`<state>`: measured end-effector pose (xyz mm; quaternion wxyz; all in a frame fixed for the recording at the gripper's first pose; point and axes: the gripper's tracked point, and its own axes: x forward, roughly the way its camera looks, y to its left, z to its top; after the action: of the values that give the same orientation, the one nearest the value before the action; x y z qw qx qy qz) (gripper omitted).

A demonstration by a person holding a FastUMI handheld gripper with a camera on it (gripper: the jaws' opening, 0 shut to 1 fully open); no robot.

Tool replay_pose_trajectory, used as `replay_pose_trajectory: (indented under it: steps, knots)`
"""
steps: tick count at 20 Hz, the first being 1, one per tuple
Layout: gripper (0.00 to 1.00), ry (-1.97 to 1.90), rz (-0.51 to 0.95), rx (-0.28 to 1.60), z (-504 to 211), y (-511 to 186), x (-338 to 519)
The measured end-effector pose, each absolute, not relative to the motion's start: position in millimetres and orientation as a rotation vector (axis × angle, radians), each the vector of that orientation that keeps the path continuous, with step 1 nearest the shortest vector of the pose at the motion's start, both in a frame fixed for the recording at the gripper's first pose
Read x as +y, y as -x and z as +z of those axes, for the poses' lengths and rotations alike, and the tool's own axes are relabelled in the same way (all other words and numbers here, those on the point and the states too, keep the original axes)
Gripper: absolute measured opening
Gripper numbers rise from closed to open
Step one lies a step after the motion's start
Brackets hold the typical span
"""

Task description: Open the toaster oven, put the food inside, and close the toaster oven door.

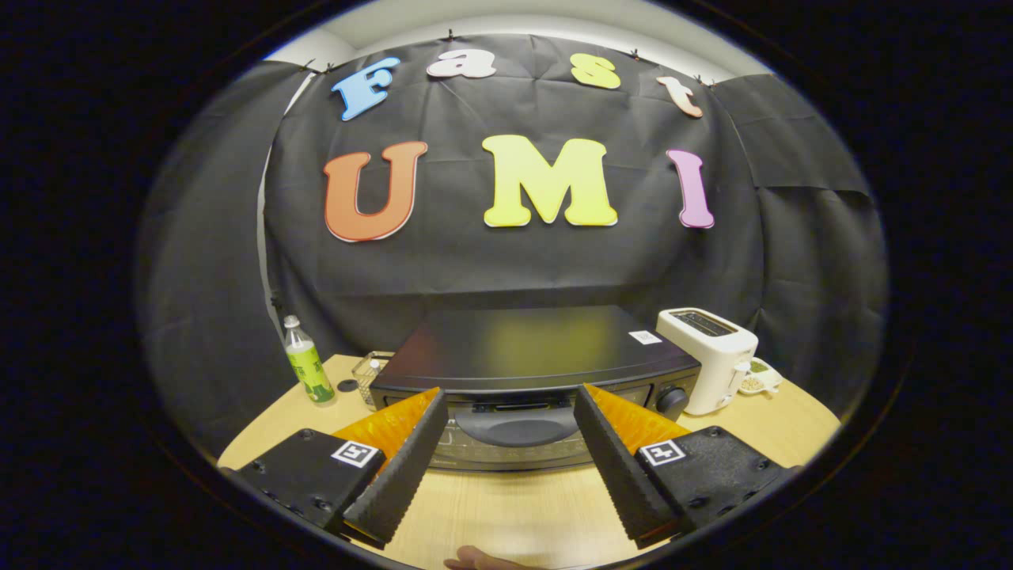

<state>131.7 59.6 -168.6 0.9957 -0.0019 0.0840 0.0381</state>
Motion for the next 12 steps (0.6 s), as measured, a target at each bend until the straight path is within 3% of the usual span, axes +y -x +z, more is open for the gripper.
replay_pose_trajectory:
  steps: [12]
  knots:
    - [1.00, 0.013, 0.094, 0.198, -186.8, -179.5, 56.7]
